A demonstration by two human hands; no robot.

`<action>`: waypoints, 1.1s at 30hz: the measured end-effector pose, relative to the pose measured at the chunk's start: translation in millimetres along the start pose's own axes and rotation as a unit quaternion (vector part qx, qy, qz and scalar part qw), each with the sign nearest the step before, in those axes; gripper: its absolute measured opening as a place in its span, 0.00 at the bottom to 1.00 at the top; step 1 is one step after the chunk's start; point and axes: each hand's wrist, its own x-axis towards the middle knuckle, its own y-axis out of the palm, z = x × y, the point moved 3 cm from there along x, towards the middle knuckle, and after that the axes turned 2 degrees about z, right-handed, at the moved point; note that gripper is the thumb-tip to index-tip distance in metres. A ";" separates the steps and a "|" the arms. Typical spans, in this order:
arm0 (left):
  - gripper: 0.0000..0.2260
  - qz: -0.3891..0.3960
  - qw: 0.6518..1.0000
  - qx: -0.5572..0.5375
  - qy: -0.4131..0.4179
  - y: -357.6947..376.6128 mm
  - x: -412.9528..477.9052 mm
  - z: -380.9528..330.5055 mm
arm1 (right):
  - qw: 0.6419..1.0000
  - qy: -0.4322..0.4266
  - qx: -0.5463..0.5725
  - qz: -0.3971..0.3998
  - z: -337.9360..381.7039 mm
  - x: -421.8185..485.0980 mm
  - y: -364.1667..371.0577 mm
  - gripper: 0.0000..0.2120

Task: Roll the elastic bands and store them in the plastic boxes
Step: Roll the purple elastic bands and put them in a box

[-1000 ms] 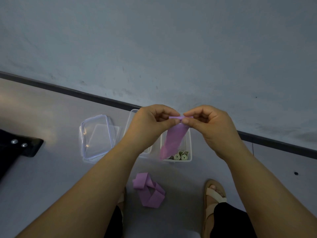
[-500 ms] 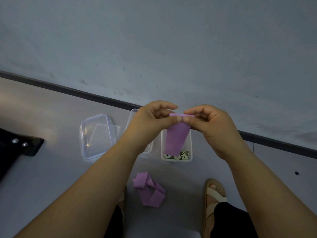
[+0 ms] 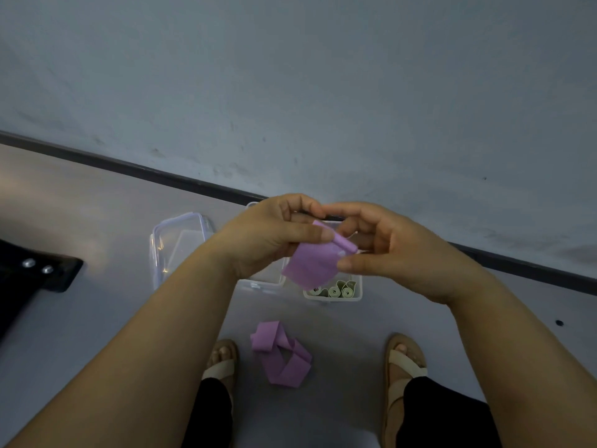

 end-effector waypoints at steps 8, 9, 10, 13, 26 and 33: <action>0.11 0.139 0.988 0.034 -0.053 7.8 -3.9 4.2 | 0.992 0.014 -0.052 0.110 6.0 -6.7 4.7 0.30; 0.10 0.149 0.987 0.037 -0.055 8.7 -4.4 4.7 | 0.992 0.017 -0.064 0.112 6.6 -7.2 4.8 0.29; 0.10 0.157 0.985 0.038 -0.056 9.8 -4.7 4.9 | 0.991 0.020 -0.076 0.112 6.9 -7.4 4.7 0.29; 0.10 0.169 0.983 0.030 -0.060 10.1 -4.7 6.1 | 0.989 0.027 -0.093 0.115 7.2 -8.1 5.4 0.29; 0.10 0.139 0.984 0.093 -0.052 13.0 0.8 5.3 | 0.993 0.022 -0.088 0.075 5.6 -9.7 -1.3 0.24; 0.18 0.168 0.983 0.055 -0.039 12.9 -0.1 6.0 | 0.994 0.018 -0.068 0.086 8.8 -11.1 -0.3 0.26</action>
